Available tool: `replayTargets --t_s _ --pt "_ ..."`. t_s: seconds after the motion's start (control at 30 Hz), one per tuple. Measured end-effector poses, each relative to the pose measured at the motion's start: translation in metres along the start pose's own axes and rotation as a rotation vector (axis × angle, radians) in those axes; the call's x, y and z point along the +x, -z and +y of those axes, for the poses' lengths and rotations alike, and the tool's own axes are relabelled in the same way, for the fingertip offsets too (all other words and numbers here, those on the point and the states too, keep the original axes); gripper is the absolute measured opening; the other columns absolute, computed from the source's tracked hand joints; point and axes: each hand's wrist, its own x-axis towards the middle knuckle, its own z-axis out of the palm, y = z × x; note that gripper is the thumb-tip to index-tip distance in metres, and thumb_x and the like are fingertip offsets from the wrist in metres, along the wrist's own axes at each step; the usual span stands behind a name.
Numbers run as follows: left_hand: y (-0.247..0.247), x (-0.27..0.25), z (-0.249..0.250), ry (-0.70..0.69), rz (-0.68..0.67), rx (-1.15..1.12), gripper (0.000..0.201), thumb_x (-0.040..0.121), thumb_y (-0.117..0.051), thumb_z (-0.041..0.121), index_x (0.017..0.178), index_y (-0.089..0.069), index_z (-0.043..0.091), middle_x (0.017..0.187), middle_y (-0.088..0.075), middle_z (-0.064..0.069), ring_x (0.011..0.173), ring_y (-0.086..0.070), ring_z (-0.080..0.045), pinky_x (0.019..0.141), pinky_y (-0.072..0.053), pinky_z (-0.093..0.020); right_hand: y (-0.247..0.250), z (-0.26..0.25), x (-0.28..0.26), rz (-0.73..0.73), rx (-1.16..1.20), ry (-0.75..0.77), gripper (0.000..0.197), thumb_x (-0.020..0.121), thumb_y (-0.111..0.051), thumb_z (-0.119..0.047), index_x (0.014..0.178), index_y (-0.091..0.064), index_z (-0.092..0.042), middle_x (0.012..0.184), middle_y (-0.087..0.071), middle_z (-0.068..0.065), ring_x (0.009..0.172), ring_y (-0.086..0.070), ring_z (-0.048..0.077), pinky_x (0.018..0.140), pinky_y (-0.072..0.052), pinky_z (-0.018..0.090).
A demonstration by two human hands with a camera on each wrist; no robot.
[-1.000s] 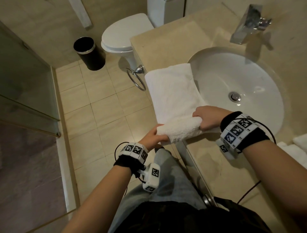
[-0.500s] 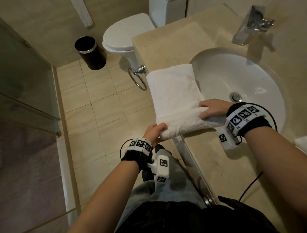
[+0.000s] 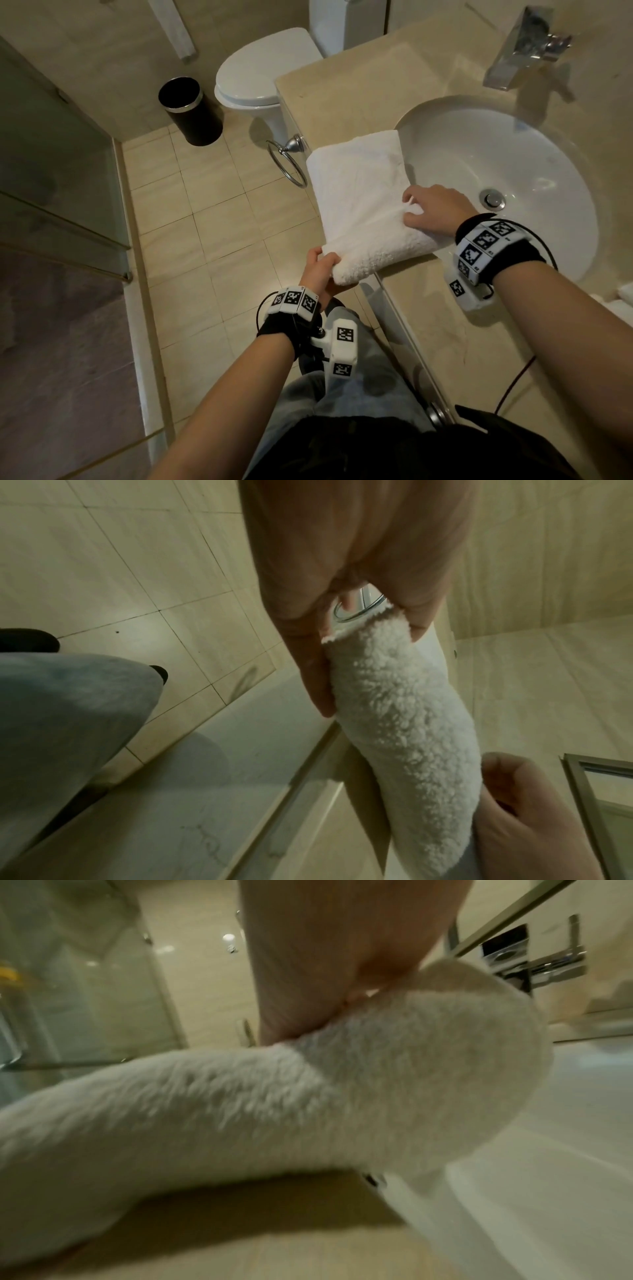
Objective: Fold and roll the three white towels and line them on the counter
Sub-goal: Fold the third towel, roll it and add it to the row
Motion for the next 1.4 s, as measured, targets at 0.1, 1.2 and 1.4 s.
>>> replayTargets --t_s 0.1,1.2,1.4 --pt "0.001 0.003 0.000 0.076 0.052 -0.064 0.058 0.083 -0.053 0.003 0.133 -0.027 0.012 0.122 -0.047 -0.016 0.101 -0.059 -0.034 0.068 -0.057 -0.049 -0.008 -0.011 -0.002 0.339 -0.186 0.264 0.012 0.080 -0.059 -0.016 0.090 -0.056 -0.009 0.087 -0.059 0.010 0.078 -0.052 0.027 0.066 -0.039 0.035" --pt "0.007 0.008 0.002 0.155 -0.040 0.179 0.018 0.063 -0.054 0.016 0.079 -0.045 0.012 0.080 -0.044 -0.010 0.078 -0.049 -0.023 0.061 -0.043 -0.028 0.010 -0.029 -0.043 -0.300 -0.312 0.202 0.039 0.079 -0.061 -0.027 0.118 -0.052 -0.027 0.107 -0.062 0.001 0.097 -0.056 0.020 0.073 -0.039 0.027" --pt "-0.009 -0.005 0.007 0.094 -0.097 0.143 0.030 0.086 -0.045 0.011 0.112 -0.059 0.007 0.104 -0.056 -0.013 0.096 -0.053 -0.025 0.071 -0.045 -0.032 0.009 -0.024 -0.047 -0.417 -0.254 0.133 0.035 0.073 -0.064 -0.022 0.107 -0.054 -0.025 0.107 -0.061 0.002 0.090 -0.050 0.019 0.072 -0.037 0.027"
